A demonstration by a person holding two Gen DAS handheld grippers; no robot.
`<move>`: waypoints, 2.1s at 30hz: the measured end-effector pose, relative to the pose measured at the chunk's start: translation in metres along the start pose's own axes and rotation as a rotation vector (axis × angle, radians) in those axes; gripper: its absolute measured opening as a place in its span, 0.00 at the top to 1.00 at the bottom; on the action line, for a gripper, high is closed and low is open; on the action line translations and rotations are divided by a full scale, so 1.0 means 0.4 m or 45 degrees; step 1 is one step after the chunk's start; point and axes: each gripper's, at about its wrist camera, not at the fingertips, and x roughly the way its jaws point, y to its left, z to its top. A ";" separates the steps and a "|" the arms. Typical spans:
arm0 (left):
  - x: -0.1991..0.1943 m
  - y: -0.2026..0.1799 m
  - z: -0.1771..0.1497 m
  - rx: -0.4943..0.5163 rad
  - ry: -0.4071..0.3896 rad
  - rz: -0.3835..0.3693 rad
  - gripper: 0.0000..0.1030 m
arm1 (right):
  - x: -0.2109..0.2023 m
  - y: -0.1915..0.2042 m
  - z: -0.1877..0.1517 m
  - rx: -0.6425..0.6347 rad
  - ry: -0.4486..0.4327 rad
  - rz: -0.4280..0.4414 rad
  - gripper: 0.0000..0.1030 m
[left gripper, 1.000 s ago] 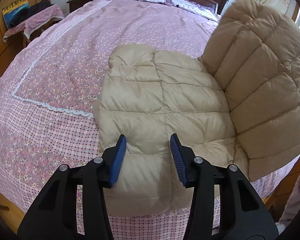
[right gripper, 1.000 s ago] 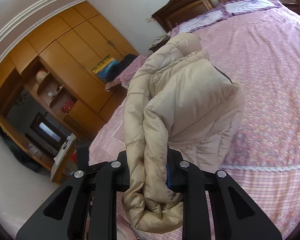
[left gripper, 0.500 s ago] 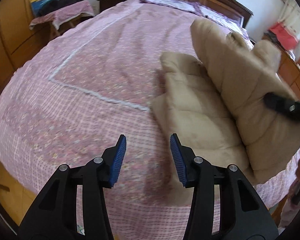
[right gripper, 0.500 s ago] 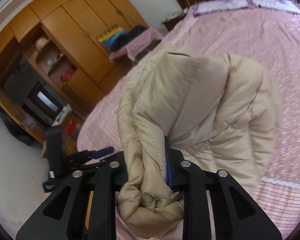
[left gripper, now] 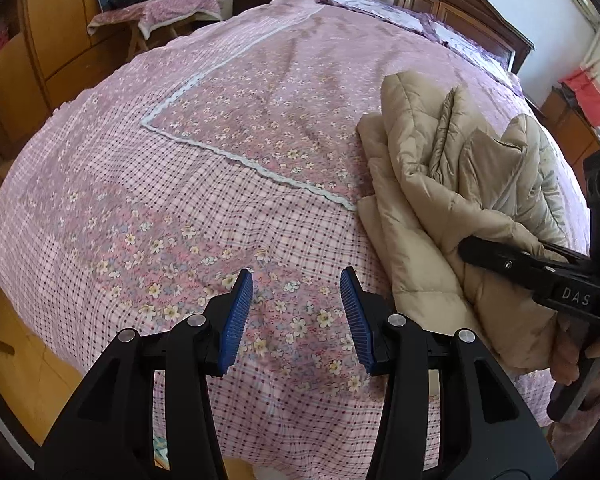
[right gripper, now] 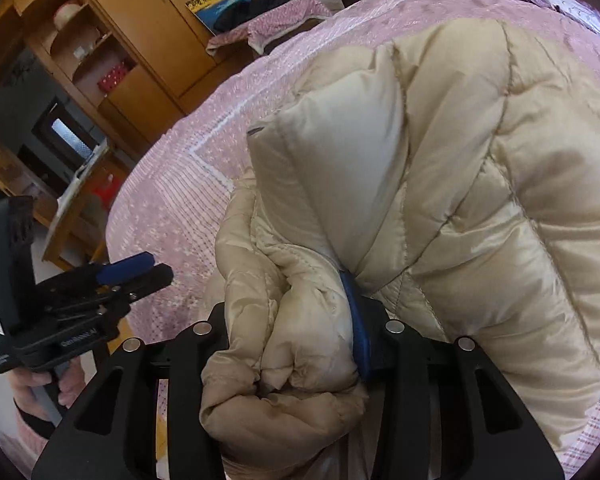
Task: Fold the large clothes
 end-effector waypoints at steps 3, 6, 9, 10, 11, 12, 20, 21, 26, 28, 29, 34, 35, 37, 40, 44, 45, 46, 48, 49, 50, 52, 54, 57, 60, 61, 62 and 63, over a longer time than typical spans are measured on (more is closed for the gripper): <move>-0.010 -0.003 0.005 0.006 -0.012 -0.020 0.56 | -0.008 -0.002 -0.003 0.004 -0.014 0.020 0.55; -0.024 -0.015 0.018 0.025 -0.027 -0.039 0.56 | -0.037 0.007 -0.009 0.011 -0.045 0.046 0.44; -0.041 -0.031 0.038 0.019 -0.034 -0.117 0.54 | -0.085 0.030 -0.016 0.023 -0.089 0.078 0.34; -0.047 -0.038 0.045 0.017 -0.039 -0.141 0.51 | -0.098 0.037 -0.017 0.019 -0.103 0.081 0.30; -0.052 -0.045 0.052 0.018 -0.048 -0.164 0.48 | -0.121 0.047 -0.021 0.011 -0.128 0.093 0.29; -0.060 -0.061 0.063 0.029 -0.061 -0.191 0.47 | -0.140 0.056 -0.026 0.005 -0.149 0.105 0.29; -0.104 -0.200 0.138 0.157 -0.142 -0.319 0.26 | -0.305 -0.006 -0.075 0.066 -0.341 0.033 0.28; -0.103 -0.232 0.153 0.199 -0.149 -0.328 0.25 | -0.316 -0.022 -0.081 0.088 -0.368 -0.001 0.28; -0.085 -0.341 0.192 0.353 -0.184 -0.255 0.22 | -0.350 -0.164 -0.126 0.343 -0.452 -0.143 0.28; -0.067 -0.373 0.209 0.380 -0.198 -0.204 0.22 | -0.346 -0.222 -0.144 0.455 -0.458 -0.176 0.28; -0.066 -0.377 0.216 0.377 -0.209 -0.187 0.22 | -0.339 -0.243 -0.149 0.487 -0.457 -0.188 0.29; -0.019 -0.355 0.241 0.343 -0.235 -0.015 0.22 | -0.279 -0.302 -0.146 0.519 -0.415 -0.227 0.33; -0.008 -0.343 0.240 0.328 -0.220 -0.010 0.22 | -0.260 -0.292 -0.136 0.472 -0.409 -0.223 0.33; 0.017 -0.300 0.237 0.253 -0.165 -0.037 0.22 | -0.227 -0.263 -0.118 0.396 -0.387 -0.195 0.34; 0.034 -0.237 0.219 0.184 -0.140 -0.018 0.22 | -0.198 -0.227 -0.097 0.311 -0.356 -0.173 0.34; 0.058 -0.150 0.174 0.088 -0.094 -0.010 0.22 | -0.165 -0.189 -0.066 0.212 -0.322 -0.180 0.34; 0.061 -0.134 0.166 0.070 -0.084 -0.013 0.22 | -0.158 -0.181 -0.059 0.189 -0.314 -0.183 0.34; 0.064 -0.119 0.155 0.043 -0.073 -0.023 0.22 | -0.150 -0.175 -0.048 0.165 -0.305 -0.186 0.34; 0.062 -0.083 0.141 -0.022 -0.037 -0.088 0.22 | -0.132 -0.154 -0.036 0.119 -0.285 -0.193 0.34; 0.060 -0.070 0.136 -0.048 -0.014 -0.143 0.22 | -0.122 -0.143 -0.029 0.096 -0.275 -0.197 0.34; 0.060 -0.060 0.129 -0.073 0.014 -0.211 0.22 | -0.116 -0.136 -0.030 0.084 -0.269 -0.200 0.34; 0.061 -0.044 0.110 -0.112 0.062 -0.304 0.22 | -0.105 -0.131 -0.025 0.059 -0.258 -0.206 0.34; 0.062 -0.043 0.094 -0.103 0.079 -0.296 0.22 | -0.100 -0.129 -0.026 0.052 -0.257 -0.201 0.33; 0.065 -0.051 0.078 -0.082 0.077 -0.294 0.22 | -0.106 -0.132 -0.033 0.062 -0.259 -0.186 0.31; 0.077 -0.061 0.063 -0.085 0.095 -0.313 0.22 | -0.132 -0.147 -0.038 0.102 -0.262 -0.153 0.29; 0.081 -0.060 0.061 -0.090 0.099 -0.318 0.22 | -0.147 -0.151 -0.043 0.121 -0.265 -0.138 0.29; 0.087 -0.062 0.059 -0.097 0.106 -0.328 0.22 | -0.159 -0.161 -0.049 0.145 -0.268 -0.118 0.29; 0.093 -0.058 0.059 -0.107 0.113 -0.343 0.22 | -0.174 -0.176 -0.055 0.187 -0.269 -0.087 0.26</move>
